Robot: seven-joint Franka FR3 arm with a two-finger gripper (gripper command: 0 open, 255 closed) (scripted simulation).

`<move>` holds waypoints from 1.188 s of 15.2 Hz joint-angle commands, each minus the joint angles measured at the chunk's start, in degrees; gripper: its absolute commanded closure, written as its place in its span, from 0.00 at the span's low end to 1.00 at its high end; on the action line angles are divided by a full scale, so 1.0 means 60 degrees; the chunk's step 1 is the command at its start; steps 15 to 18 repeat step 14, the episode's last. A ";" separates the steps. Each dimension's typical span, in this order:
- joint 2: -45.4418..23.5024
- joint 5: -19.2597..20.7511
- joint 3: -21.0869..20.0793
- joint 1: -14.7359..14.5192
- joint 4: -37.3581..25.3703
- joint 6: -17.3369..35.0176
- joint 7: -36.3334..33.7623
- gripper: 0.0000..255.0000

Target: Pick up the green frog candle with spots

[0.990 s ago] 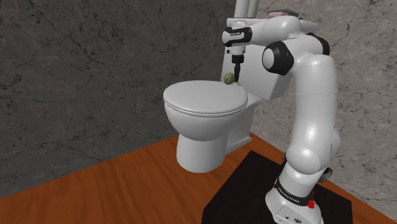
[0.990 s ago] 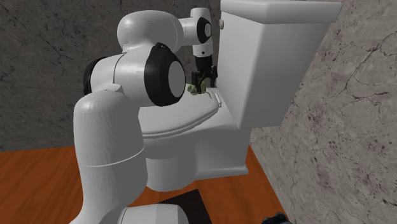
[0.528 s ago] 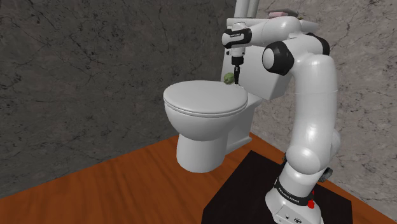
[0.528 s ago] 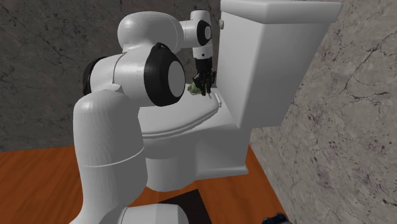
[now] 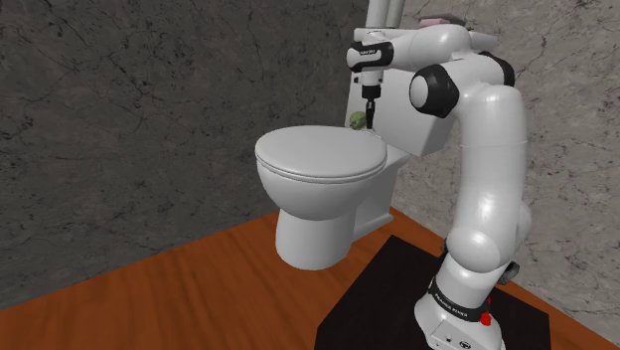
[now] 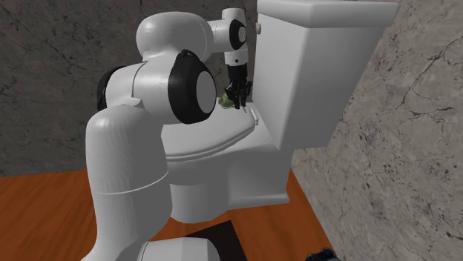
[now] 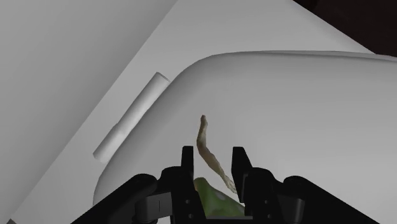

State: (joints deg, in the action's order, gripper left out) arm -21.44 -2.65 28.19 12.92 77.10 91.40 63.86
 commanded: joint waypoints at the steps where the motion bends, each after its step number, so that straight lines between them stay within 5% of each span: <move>1: -0.0054 -0.0023 0.0010 0.0055 -0.0334 -0.0278 0.0044 1.00; 12: -0.0610 -0.0261 0.0025 0.0450 -0.2607 -0.2002 0.0244 1.00; 18: -0.0620 -0.0265 0.0023 0.0459 -0.2642 -0.2027 0.0247 1.00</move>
